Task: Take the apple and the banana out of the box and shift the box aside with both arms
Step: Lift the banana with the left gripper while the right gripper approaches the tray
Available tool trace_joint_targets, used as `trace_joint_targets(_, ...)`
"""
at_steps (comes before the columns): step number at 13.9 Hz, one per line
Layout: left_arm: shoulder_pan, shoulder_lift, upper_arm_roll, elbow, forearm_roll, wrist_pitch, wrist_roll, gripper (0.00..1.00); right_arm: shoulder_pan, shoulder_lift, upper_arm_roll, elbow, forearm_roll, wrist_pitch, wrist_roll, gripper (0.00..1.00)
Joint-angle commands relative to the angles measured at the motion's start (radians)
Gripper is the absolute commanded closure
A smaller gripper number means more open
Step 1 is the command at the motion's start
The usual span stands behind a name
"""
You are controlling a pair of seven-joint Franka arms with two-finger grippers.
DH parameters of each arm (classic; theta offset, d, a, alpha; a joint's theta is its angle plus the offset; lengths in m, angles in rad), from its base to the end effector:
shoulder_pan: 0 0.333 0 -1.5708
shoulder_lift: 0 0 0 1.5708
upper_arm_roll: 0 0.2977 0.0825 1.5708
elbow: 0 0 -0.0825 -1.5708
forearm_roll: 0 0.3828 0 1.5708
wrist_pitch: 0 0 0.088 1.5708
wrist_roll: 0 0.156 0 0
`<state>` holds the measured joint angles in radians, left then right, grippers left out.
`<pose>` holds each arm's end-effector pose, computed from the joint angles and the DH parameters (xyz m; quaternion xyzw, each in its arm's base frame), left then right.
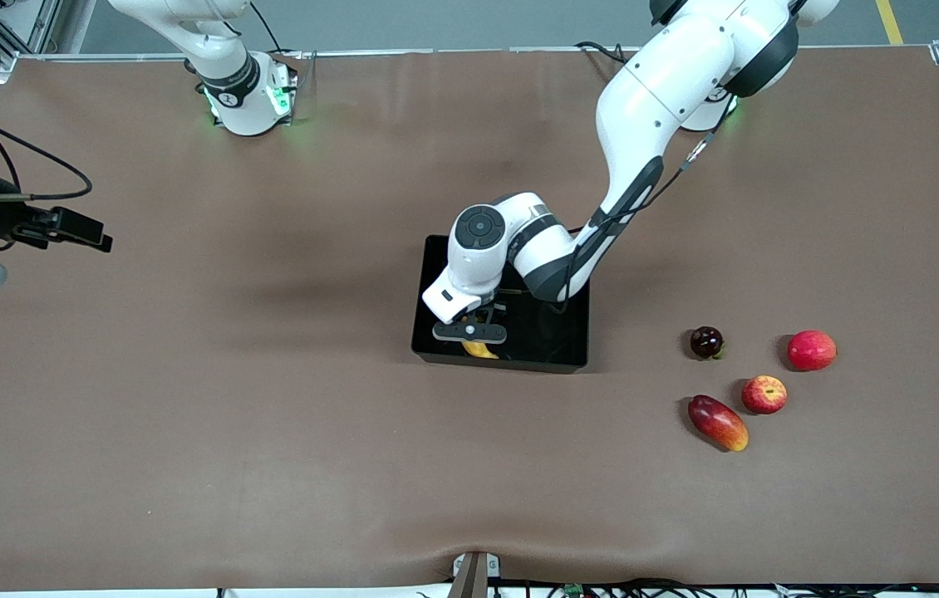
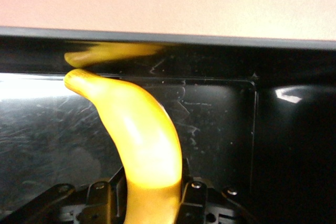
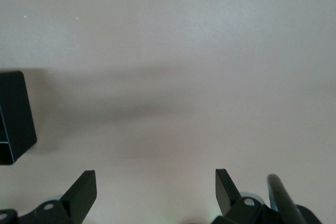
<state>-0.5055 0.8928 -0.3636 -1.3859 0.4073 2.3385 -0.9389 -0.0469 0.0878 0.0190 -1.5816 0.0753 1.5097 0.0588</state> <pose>0.5208 -0.5190 0.1480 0.9975 -0.0268 0.0527 0.0384 0.5596 -0.0038 0.4992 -0.9951 0.0438 0.0803 0.0372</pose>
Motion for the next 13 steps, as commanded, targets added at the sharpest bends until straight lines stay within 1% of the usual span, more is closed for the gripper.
trace_joint_targets(1,0.015,-0.083,-0.001,-0.015,0.015,-0.085,0.000,1.00,-0.021,0.017,0.015,0.025,0.014,-0.064,-0.019,0.00)
trace_joint_targets(4,0.044,-0.170,-0.012,-0.016,0.005,-0.192,0.008,1.00,-0.010,0.017,0.019,0.026,0.020,-0.051,-0.013,0.00)
trace_joint_targets(6,0.067,-0.228,-0.011,-0.018,-0.011,-0.257,0.063,1.00,0.008,0.017,0.019,0.025,0.081,-0.048,-0.001,0.00)
trace_joint_targets(7,0.102,-0.247,-0.011,-0.018,-0.019,-0.289,0.104,1.00,0.012,0.017,0.022,0.026,0.095,-0.037,0.018,0.00)
trace_joint_targets(10,0.221,-0.293,-0.012,-0.022,-0.057,-0.367,0.302,1.00,0.099,0.026,0.022,0.023,0.098,0.015,0.139,0.00)
trace_joint_targets(12,0.319,-0.319,-0.012,-0.034,-0.090,-0.433,0.421,1.00,0.143,0.043,0.022,0.023,0.106,0.052,0.188,0.00)
trace_joint_targets(13,0.365,-0.322,-0.012,-0.038,-0.099,-0.438,0.486,1.00,0.169,0.050,0.022,0.022,0.106,0.067,0.223,0.00)
